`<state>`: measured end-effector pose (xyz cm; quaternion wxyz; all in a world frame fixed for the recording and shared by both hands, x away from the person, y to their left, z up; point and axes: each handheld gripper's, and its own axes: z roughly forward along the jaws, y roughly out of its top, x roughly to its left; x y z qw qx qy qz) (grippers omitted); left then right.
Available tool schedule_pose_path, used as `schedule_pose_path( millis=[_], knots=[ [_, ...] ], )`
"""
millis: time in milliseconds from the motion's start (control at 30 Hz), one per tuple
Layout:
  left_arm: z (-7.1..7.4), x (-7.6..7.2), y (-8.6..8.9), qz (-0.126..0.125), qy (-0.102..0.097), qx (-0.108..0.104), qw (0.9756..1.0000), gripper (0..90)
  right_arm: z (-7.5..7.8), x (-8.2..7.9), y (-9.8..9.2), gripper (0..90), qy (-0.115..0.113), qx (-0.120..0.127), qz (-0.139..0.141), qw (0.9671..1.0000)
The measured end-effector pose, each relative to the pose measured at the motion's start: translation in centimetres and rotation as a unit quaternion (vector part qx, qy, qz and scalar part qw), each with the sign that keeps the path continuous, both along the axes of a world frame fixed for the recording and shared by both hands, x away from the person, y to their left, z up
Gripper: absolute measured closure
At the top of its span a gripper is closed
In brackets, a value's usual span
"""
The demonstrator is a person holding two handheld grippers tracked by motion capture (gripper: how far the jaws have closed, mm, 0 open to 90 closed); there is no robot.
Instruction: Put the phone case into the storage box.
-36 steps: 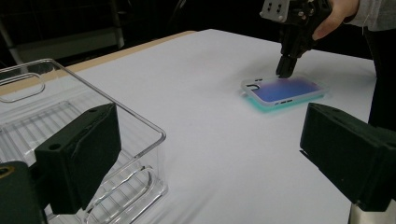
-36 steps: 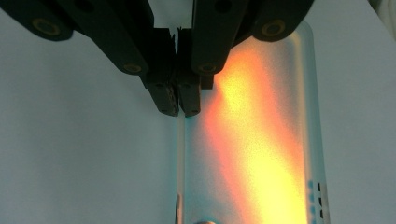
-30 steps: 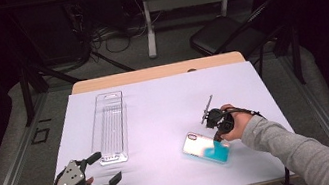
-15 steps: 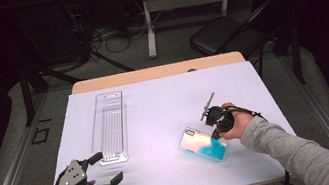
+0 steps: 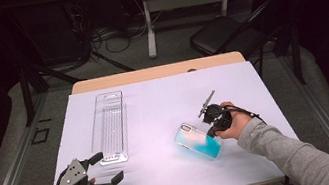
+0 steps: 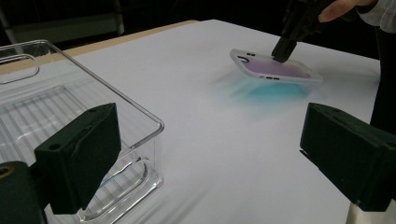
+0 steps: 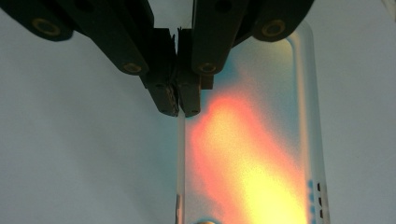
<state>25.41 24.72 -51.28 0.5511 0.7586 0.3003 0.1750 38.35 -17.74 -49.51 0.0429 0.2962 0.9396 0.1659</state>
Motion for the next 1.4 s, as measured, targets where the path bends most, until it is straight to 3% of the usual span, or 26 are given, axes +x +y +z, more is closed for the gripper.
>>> schedule_pose_path(
  millis=[300, 500, 600, 867, 1067, 1400],
  knots=[
    [0.0, 0.1, -0.2, 0.012, 0.002, 0.001, 0.9999, 2.6, 0.6, -0.1, -0.1, 87.9, -0.022, 0.020, -0.020, 0.9994],
    [0.2, 0.4, -0.5, 0.001, 0.017, 0.002, 0.9999, 0.3, 1.2, -0.5, -0.3, 87.9, -0.040, 0.028, -0.038, 0.9981],
    [0.6, 0.8, -0.7, 0.016, 0.030, -0.007, 0.9994, 0.3, 1.6, -0.7, -0.4, 87.9, -0.051, 0.031, -0.045, 0.9972],
    [1.3, 1.3, -1.1, 0.036, 0.030, -0.013, 0.9988, 0.4, 2.2, -0.9, -0.7, 87.9, -0.066, 0.050, -0.059, 0.9948],
    [1.7, 2.2, -2.0, 0.028, 0.050, -0.008, 0.9983, 0.3, 2.2, -0.9, -0.7, 87.9, -0.068, 0.064, -0.068, 0.9933],
    [2.5, 3.6, -4.3, 0.017, 0.051, -0.005, 0.9985, 2.0, 2.0, -0.9, -0.1, 87.9, -0.086, 0.078, -0.083, 0.9897]
  ],
)
